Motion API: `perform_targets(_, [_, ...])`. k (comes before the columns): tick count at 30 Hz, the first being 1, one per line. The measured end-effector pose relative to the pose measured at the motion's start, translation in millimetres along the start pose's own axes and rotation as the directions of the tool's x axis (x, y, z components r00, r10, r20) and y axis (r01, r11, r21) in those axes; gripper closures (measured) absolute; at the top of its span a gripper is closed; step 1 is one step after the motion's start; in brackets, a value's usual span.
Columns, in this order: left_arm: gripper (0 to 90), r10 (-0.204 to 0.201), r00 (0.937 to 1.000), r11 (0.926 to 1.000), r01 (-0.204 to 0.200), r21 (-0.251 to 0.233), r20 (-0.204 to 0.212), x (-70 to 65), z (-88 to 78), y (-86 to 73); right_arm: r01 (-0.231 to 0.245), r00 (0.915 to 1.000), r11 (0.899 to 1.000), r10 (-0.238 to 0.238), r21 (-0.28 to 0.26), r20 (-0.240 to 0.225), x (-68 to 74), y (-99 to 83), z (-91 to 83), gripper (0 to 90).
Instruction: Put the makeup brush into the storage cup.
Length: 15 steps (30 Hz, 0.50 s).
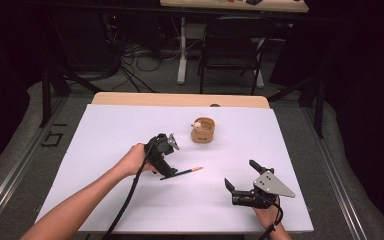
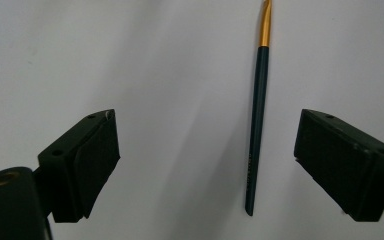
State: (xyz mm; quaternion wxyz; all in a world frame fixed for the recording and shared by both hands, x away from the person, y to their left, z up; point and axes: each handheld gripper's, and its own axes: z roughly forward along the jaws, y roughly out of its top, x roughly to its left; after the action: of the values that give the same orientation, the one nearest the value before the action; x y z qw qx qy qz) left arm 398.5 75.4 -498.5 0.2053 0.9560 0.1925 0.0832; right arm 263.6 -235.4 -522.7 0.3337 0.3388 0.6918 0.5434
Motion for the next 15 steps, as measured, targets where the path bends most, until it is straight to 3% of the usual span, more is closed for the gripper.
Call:
perform_targets(13, [26.0,0.028,0.9993,0.9976,-0.029,0.062,0.026,-5.3,11.1,7.5,0.005,1.0,0.999,-0.005,0.035,0.005,-1.1,-0.6,0.8,0.0])
perform_targets(15, [27.4,0.034,0.999,0.9968,-0.037,0.071,0.03,-6.1,12.4,8.3,0.003,1.0,1.0,-0.003,0.02,0.009,-0.6,-0.8,1.6,0.0])
